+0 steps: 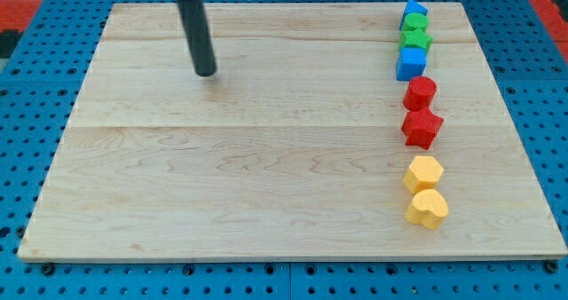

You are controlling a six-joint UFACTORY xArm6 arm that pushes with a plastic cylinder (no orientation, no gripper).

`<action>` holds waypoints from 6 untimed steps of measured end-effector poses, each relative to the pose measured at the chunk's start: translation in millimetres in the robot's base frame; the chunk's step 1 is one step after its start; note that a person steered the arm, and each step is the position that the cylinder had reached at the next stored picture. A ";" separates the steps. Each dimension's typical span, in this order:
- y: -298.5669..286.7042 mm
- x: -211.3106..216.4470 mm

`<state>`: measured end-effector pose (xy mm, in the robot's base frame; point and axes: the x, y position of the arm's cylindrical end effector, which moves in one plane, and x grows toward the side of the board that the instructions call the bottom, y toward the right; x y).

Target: Point your arm to yellow heart

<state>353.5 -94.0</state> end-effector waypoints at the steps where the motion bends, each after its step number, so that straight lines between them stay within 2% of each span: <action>1: 54.0 52.3; 2: 76.4 101.4; 3: 116.4 177.5; 4: 184.0 248.4; 5: 224.4 263.8; 6: 274.8 246.5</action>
